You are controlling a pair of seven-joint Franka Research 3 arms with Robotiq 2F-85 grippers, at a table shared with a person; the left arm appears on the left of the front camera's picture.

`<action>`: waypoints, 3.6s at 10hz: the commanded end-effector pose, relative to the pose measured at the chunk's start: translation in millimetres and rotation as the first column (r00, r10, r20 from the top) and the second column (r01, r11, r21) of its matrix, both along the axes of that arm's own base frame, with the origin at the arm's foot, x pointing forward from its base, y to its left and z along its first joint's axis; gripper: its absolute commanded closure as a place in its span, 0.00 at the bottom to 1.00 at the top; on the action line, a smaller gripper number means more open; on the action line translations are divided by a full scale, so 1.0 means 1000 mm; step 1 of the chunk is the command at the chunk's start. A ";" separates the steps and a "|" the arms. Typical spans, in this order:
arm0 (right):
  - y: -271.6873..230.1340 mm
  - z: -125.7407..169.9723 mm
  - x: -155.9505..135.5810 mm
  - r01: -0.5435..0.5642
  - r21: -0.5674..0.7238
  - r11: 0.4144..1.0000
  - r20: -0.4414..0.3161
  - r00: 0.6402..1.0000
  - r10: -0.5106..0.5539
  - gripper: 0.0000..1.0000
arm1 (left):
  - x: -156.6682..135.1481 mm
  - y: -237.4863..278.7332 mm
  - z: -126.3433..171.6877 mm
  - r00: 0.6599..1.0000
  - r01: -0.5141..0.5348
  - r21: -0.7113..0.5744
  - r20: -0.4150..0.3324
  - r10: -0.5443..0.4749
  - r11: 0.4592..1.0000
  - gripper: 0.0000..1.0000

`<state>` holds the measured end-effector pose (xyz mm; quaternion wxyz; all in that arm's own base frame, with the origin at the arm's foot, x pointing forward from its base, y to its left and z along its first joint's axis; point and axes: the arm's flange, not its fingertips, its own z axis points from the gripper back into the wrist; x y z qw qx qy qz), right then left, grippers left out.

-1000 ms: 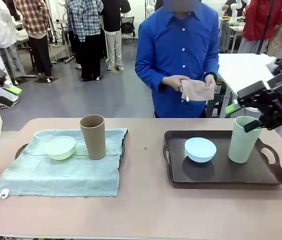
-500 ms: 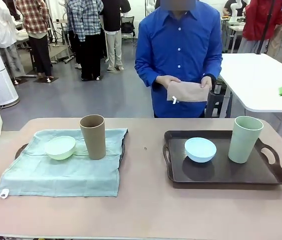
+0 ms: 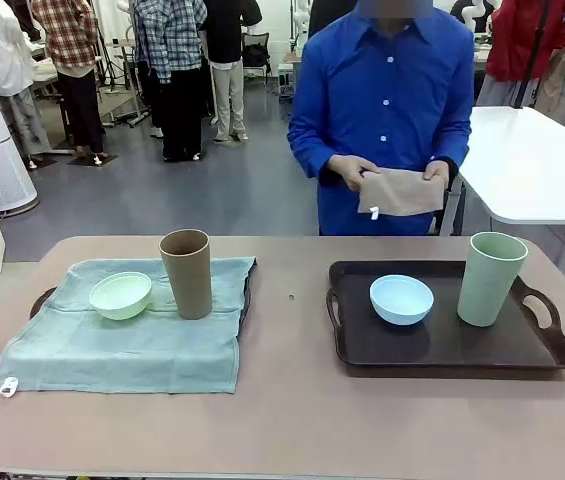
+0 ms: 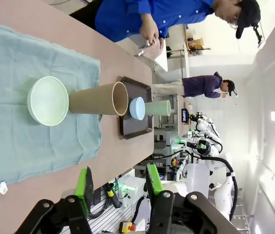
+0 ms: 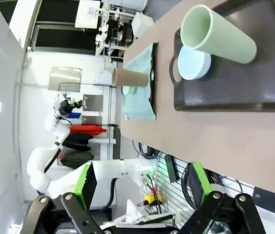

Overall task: Set up a tray with a mat and arrange the tableware.
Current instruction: Pick up the Picnic Bowl and Reusable plastic cup from the Handle tray in front of the human's position and hold them in the air.

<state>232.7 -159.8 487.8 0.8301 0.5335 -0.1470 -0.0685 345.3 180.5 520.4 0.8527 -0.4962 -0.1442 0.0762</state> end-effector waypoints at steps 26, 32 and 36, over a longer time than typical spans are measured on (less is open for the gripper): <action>-0.006 0.045 0.026 0.024 -0.162 0.987 0.086 0.996 -0.010 0.00 | 0.023 -0.047 0.064 0.992 0.024 0.280 0.111 -0.057 0.960 0.41; -0.011 0.088 0.094 -0.278 -0.468 0.839 0.153 0.909 0.387 0.00 | 0.049 -0.166 0.168 0.975 0.081 0.558 0.127 -0.182 0.826 0.41; -0.001 0.085 0.129 -0.412 -0.541 0.733 0.174 0.798 0.577 0.00 | 0.070 -0.294 0.182 0.958 0.107 0.752 0.097 -0.270 0.651 0.41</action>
